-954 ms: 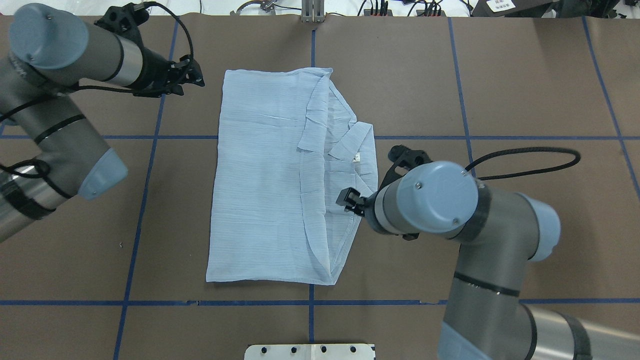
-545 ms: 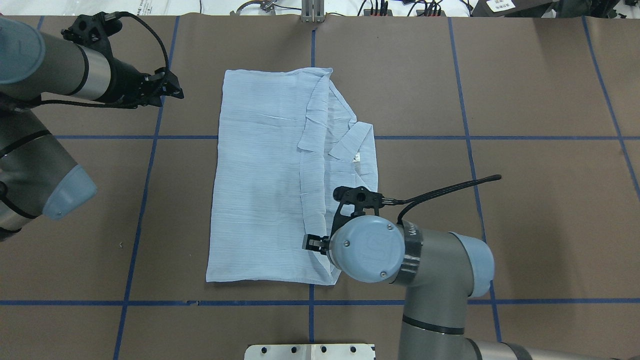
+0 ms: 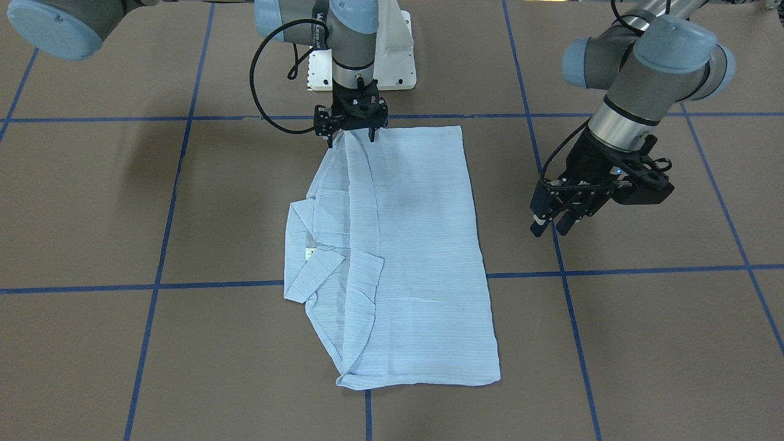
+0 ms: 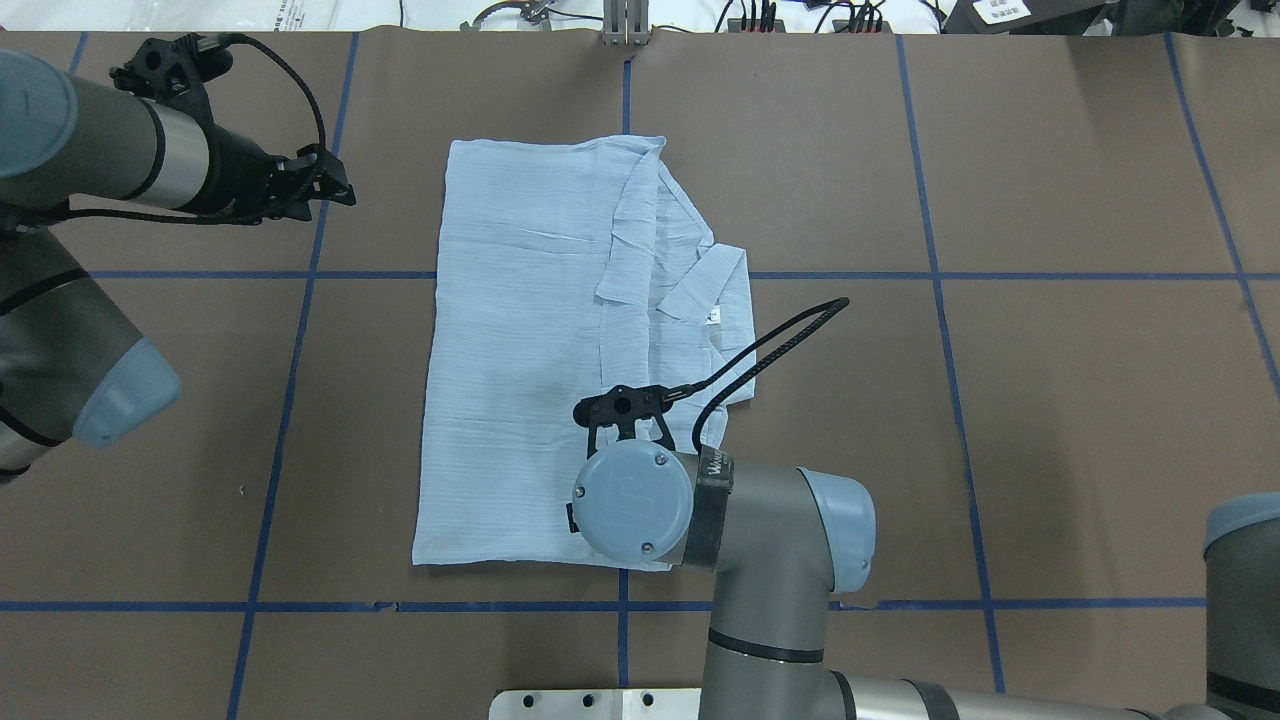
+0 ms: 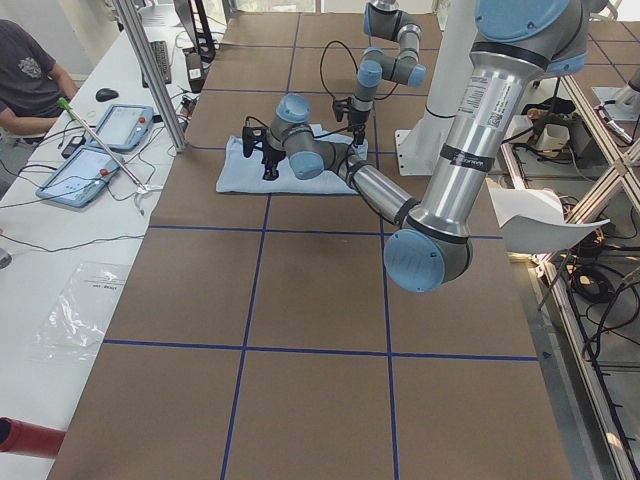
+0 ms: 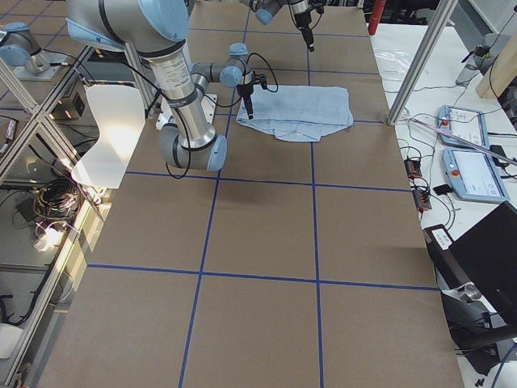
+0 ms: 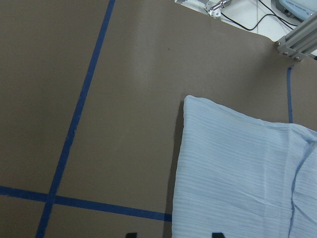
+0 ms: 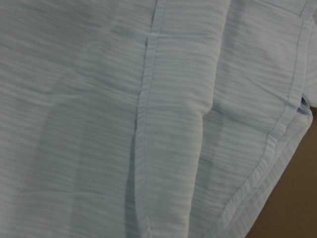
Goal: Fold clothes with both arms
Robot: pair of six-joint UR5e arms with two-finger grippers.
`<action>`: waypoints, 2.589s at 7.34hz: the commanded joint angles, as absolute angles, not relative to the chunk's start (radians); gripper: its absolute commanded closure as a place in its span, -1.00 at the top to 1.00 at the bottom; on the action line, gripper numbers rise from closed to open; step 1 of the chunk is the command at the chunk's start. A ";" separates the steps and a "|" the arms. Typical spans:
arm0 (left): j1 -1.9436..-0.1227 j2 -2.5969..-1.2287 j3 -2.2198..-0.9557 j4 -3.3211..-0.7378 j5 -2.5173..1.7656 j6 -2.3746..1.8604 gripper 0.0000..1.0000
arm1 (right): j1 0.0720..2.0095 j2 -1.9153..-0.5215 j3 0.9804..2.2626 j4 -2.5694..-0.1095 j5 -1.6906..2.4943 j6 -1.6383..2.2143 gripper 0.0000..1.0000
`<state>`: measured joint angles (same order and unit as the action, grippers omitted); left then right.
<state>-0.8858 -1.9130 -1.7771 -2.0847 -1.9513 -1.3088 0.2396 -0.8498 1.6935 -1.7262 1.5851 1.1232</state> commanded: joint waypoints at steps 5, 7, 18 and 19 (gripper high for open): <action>-0.884 -1.916 -1.781 -2.085 -1.953 -1.310 0.20 | 0.259 -1.061 1.901 -1.903 1.595 0.960 1.00; -0.884 -1.924 -1.784 -2.085 -1.953 -1.313 0.20 | 0.256 -1.105 1.962 -1.905 1.595 0.971 1.00; -0.890 -1.914 -1.815 -2.083 -1.954 -1.316 0.20 | 0.439 -0.857 1.538 -1.644 1.634 0.910 1.00; -0.890 -1.914 -1.821 -2.083 -1.954 -1.318 0.20 | 0.468 -0.943 1.619 -1.646 1.641 0.885 1.00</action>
